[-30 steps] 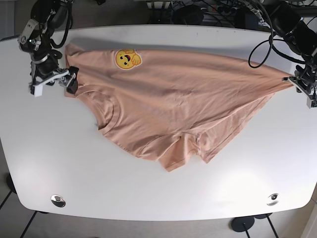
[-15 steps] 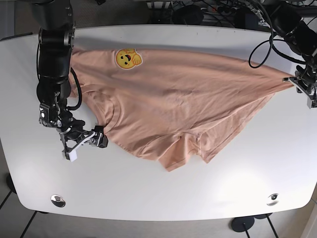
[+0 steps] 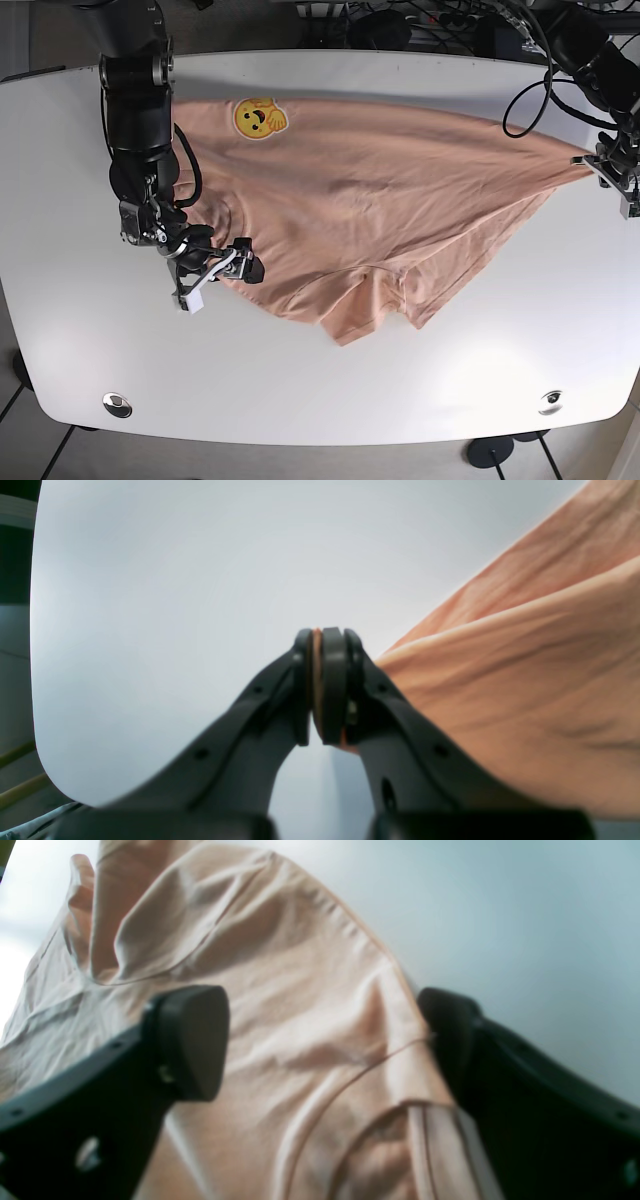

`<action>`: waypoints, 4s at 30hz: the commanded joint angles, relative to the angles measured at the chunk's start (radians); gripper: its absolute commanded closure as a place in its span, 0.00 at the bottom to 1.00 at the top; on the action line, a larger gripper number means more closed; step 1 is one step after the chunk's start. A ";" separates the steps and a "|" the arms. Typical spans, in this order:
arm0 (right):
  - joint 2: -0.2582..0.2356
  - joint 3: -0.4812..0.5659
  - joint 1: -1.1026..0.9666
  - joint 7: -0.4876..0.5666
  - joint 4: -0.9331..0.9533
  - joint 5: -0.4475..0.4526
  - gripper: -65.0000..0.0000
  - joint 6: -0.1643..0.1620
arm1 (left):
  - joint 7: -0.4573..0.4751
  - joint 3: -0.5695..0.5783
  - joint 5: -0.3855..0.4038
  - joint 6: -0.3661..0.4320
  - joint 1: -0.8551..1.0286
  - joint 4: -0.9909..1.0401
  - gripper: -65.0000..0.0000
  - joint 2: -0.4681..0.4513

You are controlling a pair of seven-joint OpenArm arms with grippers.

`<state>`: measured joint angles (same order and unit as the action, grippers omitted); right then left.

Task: Fold the T-shirt properly
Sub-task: 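Grasp the shirt hem with the right gripper, left gripper holding, then lift the shirt with both grippers and fling it flat across the table, then release the shirt edge and regrasp it with both grippers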

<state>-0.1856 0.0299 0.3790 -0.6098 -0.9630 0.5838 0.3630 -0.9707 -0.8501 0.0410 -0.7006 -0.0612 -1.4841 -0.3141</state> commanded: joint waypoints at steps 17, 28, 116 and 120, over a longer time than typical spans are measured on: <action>-0.022 -0.278 -0.409 -0.150 -0.699 0.006 0.98 -0.009 | 0.016 0.047 0.006 0.002 -0.058 -0.171 1.00 -0.021; -0.136 -0.393 -0.125 -0.284 -0.741 0.005 0.98 -0.009 | 0.017 0.375 0.001 0.002 -0.500 -0.005 1.00 -0.006; 0.107 -0.783 -0.769 -0.269 -0.953 0.054 0.25 0.093 | 0.209 0.380 0.066 0.002 -0.052 0.041 0.41 -0.021; 0.056 -0.698 -0.720 -0.270 -0.896 0.046 0.25 0.093 | 0.209 0.427 0.164 0.002 0.099 -0.122 0.41 -0.015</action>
<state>-0.1188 -0.6510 -0.3439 -0.8989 -1.8427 0.6083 0.4496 -0.7773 -0.4175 0.1959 -0.7006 0.0574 -1.5841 -0.3084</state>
